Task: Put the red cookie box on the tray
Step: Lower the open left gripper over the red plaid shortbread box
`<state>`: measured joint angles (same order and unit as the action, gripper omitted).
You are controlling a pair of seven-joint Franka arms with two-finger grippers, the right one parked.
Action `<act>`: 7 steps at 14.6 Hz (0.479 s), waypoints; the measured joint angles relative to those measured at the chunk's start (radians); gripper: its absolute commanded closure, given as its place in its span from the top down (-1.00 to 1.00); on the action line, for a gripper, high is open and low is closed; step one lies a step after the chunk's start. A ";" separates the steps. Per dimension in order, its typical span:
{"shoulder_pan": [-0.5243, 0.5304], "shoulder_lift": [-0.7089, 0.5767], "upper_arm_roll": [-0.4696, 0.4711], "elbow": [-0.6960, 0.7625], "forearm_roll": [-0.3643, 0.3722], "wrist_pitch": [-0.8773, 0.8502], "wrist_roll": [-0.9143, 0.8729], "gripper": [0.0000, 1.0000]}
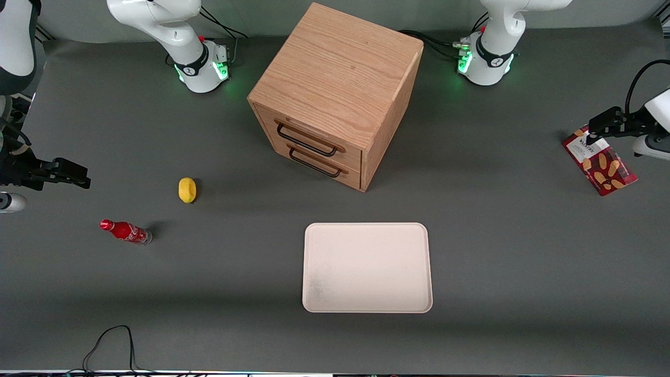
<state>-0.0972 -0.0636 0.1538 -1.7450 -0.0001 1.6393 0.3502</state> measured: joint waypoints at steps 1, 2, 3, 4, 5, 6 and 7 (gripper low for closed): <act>0.000 0.001 0.000 0.000 -0.001 0.000 0.000 1.00; 0.000 0.002 0.000 0.000 -0.001 0.000 0.000 1.00; 0.000 0.004 0.000 0.000 -0.001 0.000 0.000 1.00; 0.001 0.008 0.002 0.000 0.004 0.000 0.000 1.00; 0.002 0.014 0.009 0.000 0.018 0.003 0.000 1.00; 0.003 0.021 0.025 0.000 0.040 0.009 0.000 1.00; 0.005 0.030 0.052 -0.002 0.064 0.018 0.000 1.00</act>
<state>-0.0926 -0.0333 0.2055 -1.7467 0.0642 1.6576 0.3502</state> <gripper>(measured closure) 0.000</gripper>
